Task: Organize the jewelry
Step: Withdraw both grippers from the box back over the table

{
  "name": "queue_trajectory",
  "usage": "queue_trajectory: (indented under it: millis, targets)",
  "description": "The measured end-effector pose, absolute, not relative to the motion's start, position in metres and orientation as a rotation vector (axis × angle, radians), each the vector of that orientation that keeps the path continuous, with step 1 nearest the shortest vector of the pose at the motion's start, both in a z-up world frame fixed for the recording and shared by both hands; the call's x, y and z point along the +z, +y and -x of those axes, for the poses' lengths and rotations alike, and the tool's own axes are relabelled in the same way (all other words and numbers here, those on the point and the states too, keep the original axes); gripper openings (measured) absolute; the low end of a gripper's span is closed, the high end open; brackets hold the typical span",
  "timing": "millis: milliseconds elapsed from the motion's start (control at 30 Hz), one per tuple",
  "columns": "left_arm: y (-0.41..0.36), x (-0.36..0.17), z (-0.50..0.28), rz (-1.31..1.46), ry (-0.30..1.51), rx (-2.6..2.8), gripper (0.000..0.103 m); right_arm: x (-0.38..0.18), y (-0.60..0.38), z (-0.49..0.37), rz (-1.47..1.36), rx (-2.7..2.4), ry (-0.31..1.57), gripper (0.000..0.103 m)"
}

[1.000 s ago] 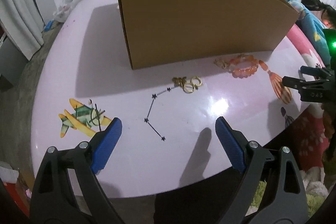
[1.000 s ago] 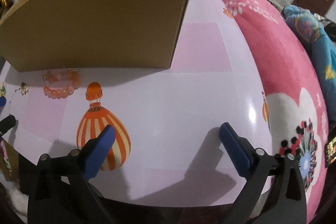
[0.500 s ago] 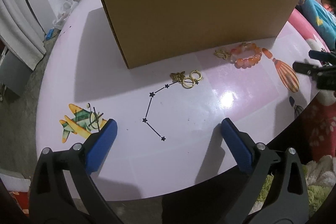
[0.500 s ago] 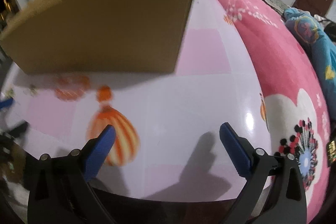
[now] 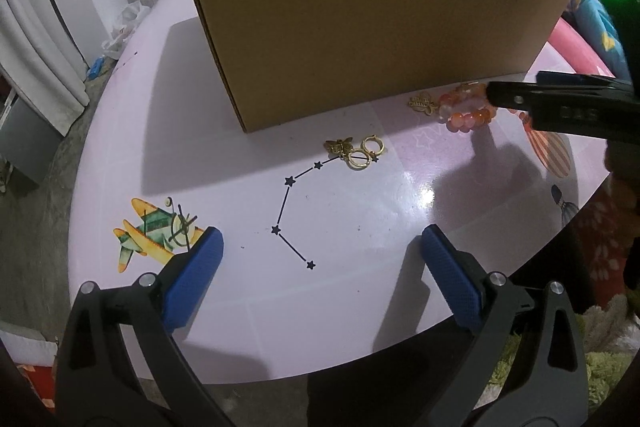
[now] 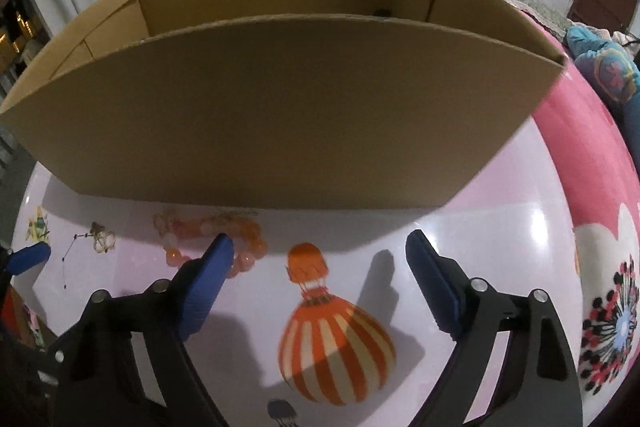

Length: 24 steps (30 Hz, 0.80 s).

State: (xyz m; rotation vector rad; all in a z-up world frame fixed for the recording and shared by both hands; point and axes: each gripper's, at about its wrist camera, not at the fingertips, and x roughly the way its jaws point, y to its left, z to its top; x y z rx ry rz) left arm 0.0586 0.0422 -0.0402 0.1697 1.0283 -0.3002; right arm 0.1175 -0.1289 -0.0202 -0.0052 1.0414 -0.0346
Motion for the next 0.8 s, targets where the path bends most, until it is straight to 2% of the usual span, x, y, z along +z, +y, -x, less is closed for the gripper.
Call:
queue_trajectory:
  millis: [100,400,667,800]
  targets:
    - [0.043,-0.041,-0.058,-0.172,1.027,-0.304,0.096,-0.025,-0.122,-0.118,0.074,-0.045,1.052,0.082]
    - [0.043,-0.04,-0.057,-0.17,1.024,-0.304,0.096,-0.02,-0.146,-0.102,0.104,-0.082,1.059,0.082]
    - [0.044,-0.04,-0.057,-0.17,1.021,-0.304,0.096,-0.015,-0.187,-0.082,0.09,-0.143,1.064,0.082]
    - [0.045,-0.04,-0.058,-0.171,1.019,-0.305,0.096,-0.003,-0.198,-0.072,0.047,-0.111,1.009,0.082]
